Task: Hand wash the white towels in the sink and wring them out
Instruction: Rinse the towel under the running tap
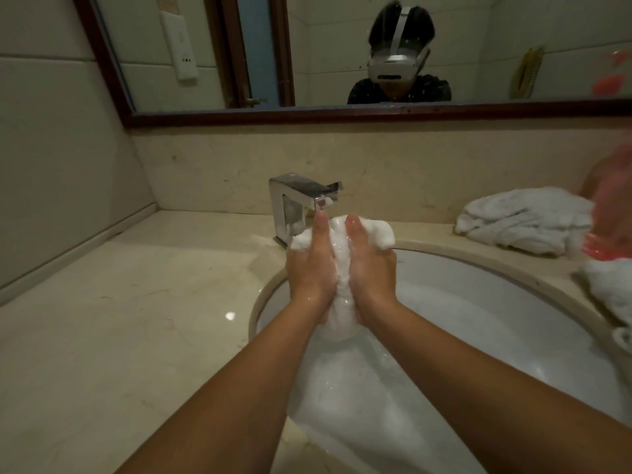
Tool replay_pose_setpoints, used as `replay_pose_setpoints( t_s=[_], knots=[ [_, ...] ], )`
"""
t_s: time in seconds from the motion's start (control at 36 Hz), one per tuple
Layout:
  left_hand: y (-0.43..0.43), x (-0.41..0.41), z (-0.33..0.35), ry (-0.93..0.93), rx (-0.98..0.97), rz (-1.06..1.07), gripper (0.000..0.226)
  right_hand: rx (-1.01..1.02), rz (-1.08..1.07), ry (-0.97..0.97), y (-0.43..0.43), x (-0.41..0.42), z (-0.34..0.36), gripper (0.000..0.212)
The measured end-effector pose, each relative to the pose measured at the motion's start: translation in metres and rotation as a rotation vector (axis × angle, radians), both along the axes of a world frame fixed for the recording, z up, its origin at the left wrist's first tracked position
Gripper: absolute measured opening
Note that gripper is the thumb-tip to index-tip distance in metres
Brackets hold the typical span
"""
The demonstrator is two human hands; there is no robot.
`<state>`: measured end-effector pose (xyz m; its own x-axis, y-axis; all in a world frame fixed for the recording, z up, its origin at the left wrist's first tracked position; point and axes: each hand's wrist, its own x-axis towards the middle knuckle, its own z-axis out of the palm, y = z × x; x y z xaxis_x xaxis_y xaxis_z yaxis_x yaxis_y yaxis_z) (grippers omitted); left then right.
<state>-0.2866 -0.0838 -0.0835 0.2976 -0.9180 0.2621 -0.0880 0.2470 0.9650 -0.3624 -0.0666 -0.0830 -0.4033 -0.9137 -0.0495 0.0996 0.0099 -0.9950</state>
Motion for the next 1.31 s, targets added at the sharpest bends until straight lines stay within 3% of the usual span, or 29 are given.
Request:
replay_pose_setpoints(
  t_s=[0.14,0.25,0.33,0.42,0.47,0.53,0.58,0.67,0.75,0.83,0.94,1.0,1.06,1.22,1.31],
  knots=[
    [0.002,-0.002,0.002,-0.06,0.006,0.056,0.053,-0.005,-0.052,0.099,0.002,-0.003,0.004,0.059],
    [0.003,-0.001,0.003,-0.084,0.033,0.066,0.054,0.0,-0.06,0.197,0.001,-0.007,0.005,0.042],
    [0.001,0.0,0.001,-0.121,0.048,0.08,0.057,0.064,-0.018,0.174,0.0,-0.006,0.004,0.062],
    [0.001,0.002,0.005,-0.139,0.042,0.123,0.057,0.043,0.08,0.155,-0.004,-0.002,0.003,0.059],
    [0.005,0.003,0.008,-0.166,-0.048,0.152,0.049,0.139,0.107,0.064,-0.006,0.002,0.005,0.078],
    [0.009,0.005,0.006,-0.176,-0.147,0.135,0.038,0.331,0.083,-0.096,-0.009,-0.001,0.003,0.12],
    [0.01,0.009,0.0,-0.208,-0.213,0.088,0.033,0.383,0.202,-0.251,-0.006,-0.01,0.0,0.13],
    [0.007,0.014,-0.007,-0.219,-0.257,-0.004,0.068,0.312,0.57,-0.541,-0.001,-0.024,-0.007,0.12],
    [0.011,0.016,-0.004,-0.197,-0.253,-0.075,0.11,0.248,0.565,-0.555,0.002,-0.026,-0.013,0.099],
    [0.015,0.017,0.0,-0.133,-0.177,-0.139,0.094,0.171,0.372,-0.497,-0.001,-0.028,-0.016,0.07],
    [0.014,0.012,0.006,-0.088,-0.078,0.007,0.067,0.055,0.278,-0.521,-0.007,-0.033,-0.014,0.071],
    [0.012,0.014,0.006,-0.126,0.002,0.081,0.057,-0.003,0.271,-0.57,-0.01,-0.034,-0.014,0.055],
    [0.01,0.017,0.006,-0.144,0.101,0.097,0.059,-0.043,0.28,-0.631,-0.009,-0.036,-0.011,0.034],
    [0.007,0.014,0.007,0.017,0.285,-0.048,0.083,-0.116,0.341,-0.722,-0.015,-0.045,-0.011,0.039],
    [0.01,0.012,0.009,0.101,0.27,-0.112,0.065,-0.156,0.395,-0.709,-0.016,-0.045,-0.008,0.034]
  ],
)
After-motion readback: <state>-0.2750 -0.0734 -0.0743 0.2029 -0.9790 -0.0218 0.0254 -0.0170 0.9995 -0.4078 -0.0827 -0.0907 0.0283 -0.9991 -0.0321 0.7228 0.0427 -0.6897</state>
